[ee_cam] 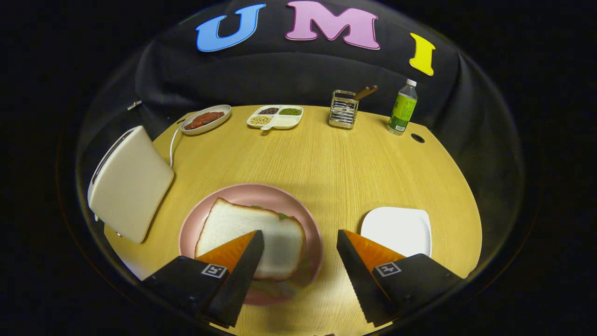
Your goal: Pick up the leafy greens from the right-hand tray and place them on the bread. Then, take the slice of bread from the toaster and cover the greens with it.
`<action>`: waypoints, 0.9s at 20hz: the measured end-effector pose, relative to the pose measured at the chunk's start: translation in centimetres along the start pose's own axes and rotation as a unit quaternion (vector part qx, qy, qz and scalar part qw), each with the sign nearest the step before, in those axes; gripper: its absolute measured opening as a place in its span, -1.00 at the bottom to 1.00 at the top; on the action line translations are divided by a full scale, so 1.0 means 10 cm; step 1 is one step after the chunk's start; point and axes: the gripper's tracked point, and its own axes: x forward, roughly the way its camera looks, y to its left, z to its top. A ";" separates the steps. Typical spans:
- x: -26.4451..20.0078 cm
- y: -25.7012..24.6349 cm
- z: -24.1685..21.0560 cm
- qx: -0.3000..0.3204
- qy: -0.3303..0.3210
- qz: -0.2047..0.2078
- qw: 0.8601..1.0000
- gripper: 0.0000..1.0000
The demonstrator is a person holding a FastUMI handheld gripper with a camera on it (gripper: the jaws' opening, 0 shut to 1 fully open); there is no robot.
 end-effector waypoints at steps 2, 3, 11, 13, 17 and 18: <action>-0.14 -0.03 0.03 0.005 -0.006 0.004 1.000 1.00; -0.22 -0.03 0.07 0.004 -0.011 0.007 1.000 1.00; -1.37 0.08 0.96 -0.015 -0.132 0.045 0.990 0.98; -1.71 0.16 1.18 -0.027 -0.161 0.058 0.985 0.97; -2.30 0.29 1.46 -0.042 -0.219 0.073 0.972 0.97; -2.41 0.30 1.48 -0.044 -0.230 0.073 0.969 0.97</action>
